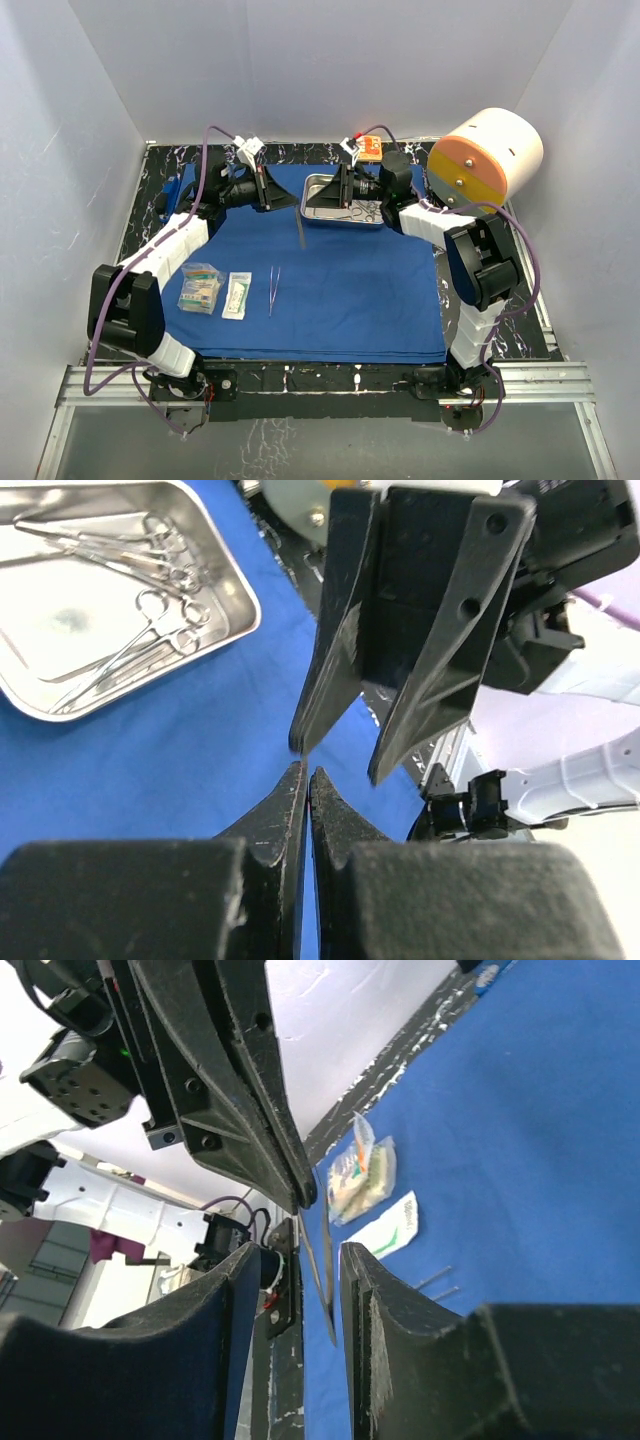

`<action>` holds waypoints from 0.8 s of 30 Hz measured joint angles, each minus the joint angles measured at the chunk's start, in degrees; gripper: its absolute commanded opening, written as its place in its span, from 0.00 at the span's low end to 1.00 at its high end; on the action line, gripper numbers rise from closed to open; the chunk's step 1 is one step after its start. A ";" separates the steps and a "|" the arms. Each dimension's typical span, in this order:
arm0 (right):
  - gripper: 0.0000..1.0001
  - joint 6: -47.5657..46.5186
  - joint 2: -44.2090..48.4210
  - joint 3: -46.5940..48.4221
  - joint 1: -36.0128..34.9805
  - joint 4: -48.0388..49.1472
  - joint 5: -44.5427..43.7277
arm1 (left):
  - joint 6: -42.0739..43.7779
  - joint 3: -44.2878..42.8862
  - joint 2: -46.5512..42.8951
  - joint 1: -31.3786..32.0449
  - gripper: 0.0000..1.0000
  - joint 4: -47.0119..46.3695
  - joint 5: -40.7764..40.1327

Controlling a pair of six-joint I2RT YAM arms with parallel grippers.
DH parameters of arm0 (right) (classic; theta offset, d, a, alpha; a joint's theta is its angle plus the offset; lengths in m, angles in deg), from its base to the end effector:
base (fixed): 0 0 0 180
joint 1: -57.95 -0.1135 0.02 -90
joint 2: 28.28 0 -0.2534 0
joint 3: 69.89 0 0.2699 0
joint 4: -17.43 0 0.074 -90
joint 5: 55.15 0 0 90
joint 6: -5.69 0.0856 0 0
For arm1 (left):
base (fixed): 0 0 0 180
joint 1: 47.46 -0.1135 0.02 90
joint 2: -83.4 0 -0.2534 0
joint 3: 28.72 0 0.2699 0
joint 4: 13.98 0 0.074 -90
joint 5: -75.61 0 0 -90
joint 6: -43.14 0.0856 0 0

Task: Open and lay out the surgical kit
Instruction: Place the medical item in the surgical kit.

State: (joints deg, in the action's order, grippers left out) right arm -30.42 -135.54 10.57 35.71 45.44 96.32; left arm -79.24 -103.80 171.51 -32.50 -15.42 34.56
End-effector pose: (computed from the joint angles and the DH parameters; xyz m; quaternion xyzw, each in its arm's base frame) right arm 0.3889 0.2403 0.2362 -0.1874 0.6781 0.6602 0.2631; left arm 0.3719 -0.1662 0.2797 0.1521 0.7368 -0.5250 0.3980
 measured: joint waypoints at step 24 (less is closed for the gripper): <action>0.34 -42.82 10.86 -4.15 14.49 -42.77 -9.25 | 7.19 -2.03 7.28 12.98 0.00 38.95 -26.47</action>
State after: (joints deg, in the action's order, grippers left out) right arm -73.24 -124.68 6.42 50.20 2.67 87.07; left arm -72.05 -105.83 178.79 -19.52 23.53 8.09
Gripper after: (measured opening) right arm 0.342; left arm 0.008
